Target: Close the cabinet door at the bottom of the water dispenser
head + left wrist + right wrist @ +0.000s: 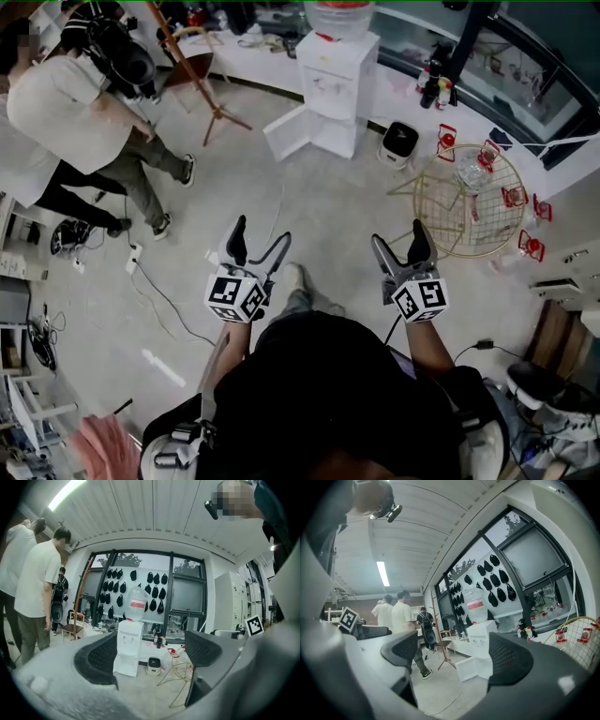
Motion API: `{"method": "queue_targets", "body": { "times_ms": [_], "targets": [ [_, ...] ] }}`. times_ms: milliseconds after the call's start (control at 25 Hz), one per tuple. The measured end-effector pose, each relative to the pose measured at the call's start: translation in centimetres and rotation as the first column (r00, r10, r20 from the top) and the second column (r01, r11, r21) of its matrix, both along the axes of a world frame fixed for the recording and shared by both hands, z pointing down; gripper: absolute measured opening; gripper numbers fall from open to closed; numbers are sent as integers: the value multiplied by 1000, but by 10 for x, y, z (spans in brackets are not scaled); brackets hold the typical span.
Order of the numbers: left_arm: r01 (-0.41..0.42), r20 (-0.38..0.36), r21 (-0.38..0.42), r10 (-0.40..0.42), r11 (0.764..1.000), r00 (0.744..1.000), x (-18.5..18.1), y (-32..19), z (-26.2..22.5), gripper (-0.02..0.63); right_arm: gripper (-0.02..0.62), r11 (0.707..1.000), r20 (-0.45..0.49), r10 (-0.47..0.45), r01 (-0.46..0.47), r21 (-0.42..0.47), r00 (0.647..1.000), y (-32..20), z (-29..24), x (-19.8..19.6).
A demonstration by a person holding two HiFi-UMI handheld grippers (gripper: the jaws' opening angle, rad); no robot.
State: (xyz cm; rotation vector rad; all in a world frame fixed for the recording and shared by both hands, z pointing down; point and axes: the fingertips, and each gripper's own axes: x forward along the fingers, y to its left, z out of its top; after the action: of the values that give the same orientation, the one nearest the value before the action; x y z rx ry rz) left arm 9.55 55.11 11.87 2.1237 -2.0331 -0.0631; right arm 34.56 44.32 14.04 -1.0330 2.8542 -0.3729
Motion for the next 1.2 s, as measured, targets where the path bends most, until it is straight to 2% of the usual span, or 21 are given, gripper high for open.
{"method": "queue_targets", "body": {
  "times_ms": [360,600,760,1040,1200],
  "targets": [
    [-57,-34,42,59,997,998,-44,-70,4,449,449,998,-68,46,-43,46,997,-43,-4,-33],
    [-76,-16,70,78,995,997,-89,-116,-5,449,449,996,-105,62,-54,78,993,-84,-9,-79],
    [-93,3,59,93,994,996,-121,-137,-3,449,448,995,-107,62,-53,82,992,-105,-9,-116],
    [-125,-9,19,126,992,992,-165,-162,12,449,448,997,-118,60,-53,61,991,-129,3,-170],
    [-141,-13,12,141,990,990,-187,-168,17,449,448,999,-150,24,-19,33,988,-134,16,-200]
  ]
}}
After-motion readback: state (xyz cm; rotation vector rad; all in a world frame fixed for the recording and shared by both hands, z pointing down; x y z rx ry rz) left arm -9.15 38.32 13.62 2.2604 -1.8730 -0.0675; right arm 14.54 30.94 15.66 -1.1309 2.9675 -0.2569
